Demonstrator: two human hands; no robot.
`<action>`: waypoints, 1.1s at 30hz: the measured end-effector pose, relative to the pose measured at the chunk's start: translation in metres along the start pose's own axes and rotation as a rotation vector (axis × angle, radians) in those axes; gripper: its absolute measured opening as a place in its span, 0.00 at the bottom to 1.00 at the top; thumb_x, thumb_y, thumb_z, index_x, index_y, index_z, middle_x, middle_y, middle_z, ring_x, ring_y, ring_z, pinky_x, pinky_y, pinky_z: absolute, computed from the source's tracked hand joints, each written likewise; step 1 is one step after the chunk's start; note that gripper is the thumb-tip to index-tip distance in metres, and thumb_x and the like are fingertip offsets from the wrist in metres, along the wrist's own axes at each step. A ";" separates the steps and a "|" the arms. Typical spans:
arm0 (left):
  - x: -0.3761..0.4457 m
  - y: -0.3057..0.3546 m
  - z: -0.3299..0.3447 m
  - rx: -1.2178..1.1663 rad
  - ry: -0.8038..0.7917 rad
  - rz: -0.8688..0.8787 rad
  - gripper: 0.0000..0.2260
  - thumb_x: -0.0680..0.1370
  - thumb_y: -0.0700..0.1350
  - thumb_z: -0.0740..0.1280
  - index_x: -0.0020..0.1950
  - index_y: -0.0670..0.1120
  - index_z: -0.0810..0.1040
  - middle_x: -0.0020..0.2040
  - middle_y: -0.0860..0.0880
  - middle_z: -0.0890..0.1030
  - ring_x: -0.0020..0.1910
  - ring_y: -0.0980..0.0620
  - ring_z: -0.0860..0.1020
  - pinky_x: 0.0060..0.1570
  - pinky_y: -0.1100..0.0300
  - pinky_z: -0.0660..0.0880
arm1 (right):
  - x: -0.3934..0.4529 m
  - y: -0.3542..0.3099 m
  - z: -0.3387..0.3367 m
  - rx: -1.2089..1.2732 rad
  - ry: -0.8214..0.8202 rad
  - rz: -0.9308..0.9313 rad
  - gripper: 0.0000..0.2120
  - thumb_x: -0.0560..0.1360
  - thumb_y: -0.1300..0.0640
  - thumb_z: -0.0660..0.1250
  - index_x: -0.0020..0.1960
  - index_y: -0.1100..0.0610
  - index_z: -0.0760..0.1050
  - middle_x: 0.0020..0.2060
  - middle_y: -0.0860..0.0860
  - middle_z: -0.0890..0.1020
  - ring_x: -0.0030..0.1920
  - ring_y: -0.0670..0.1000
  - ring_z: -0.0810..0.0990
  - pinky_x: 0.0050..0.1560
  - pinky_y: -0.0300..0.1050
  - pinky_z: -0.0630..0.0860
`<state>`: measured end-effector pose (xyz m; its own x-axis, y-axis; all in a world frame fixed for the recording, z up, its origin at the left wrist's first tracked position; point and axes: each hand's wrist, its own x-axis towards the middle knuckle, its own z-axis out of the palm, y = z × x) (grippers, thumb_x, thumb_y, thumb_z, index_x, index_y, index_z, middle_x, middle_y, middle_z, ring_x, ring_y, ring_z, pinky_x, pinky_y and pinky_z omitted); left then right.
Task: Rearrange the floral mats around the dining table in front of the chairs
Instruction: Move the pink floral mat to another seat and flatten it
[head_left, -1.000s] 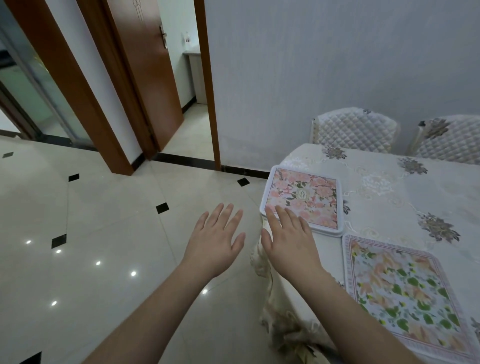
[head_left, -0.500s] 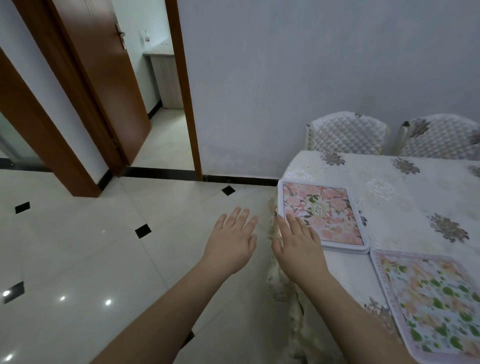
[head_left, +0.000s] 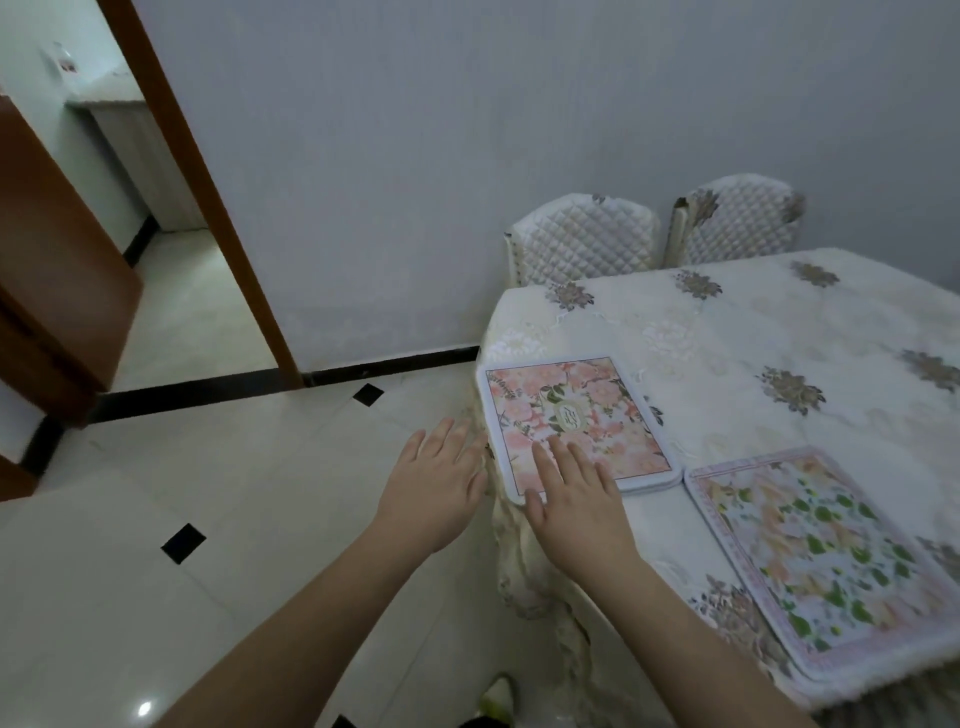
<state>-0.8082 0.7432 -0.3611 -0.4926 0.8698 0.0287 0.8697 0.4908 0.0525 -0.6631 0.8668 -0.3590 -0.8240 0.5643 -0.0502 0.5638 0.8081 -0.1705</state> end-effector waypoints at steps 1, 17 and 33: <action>0.012 -0.002 0.002 0.000 0.000 0.020 0.25 0.83 0.55 0.47 0.80 0.50 0.55 0.80 0.49 0.56 0.79 0.49 0.51 0.76 0.48 0.48 | 0.008 0.005 0.002 0.006 0.004 0.019 0.27 0.83 0.46 0.46 0.80 0.50 0.48 0.80 0.50 0.51 0.79 0.51 0.48 0.77 0.54 0.46; 0.173 -0.003 0.037 0.060 -0.150 0.292 0.24 0.84 0.55 0.46 0.80 0.52 0.53 0.81 0.49 0.53 0.80 0.49 0.48 0.76 0.49 0.46 | 0.117 0.063 0.028 0.120 -0.024 0.232 0.27 0.82 0.47 0.47 0.80 0.50 0.50 0.80 0.50 0.53 0.80 0.52 0.49 0.77 0.54 0.47; 0.312 -0.037 0.102 0.032 -0.244 0.778 0.25 0.84 0.55 0.47 0.80 0.51 0.52 0.81 0.48 0.54 0.80 0.49 0.50 0.76 0.49 0.46 | 0.176 0.040 0.069 0.144 -0.078 0.719 0.28 0.82 0.47 0.47 0.80 0.52 0.47 0.80 0.50 0.49 0.80 0.53 0.47 0.77 0.56 0.45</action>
<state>-0.9906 1.0019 -0.4557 0.2707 0.9470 -0.1727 0.9622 -0.2607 0.0788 -0.7889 0.9866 -0.4429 -0.2581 0.9283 -0.2677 0.9578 0.2096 -0.1965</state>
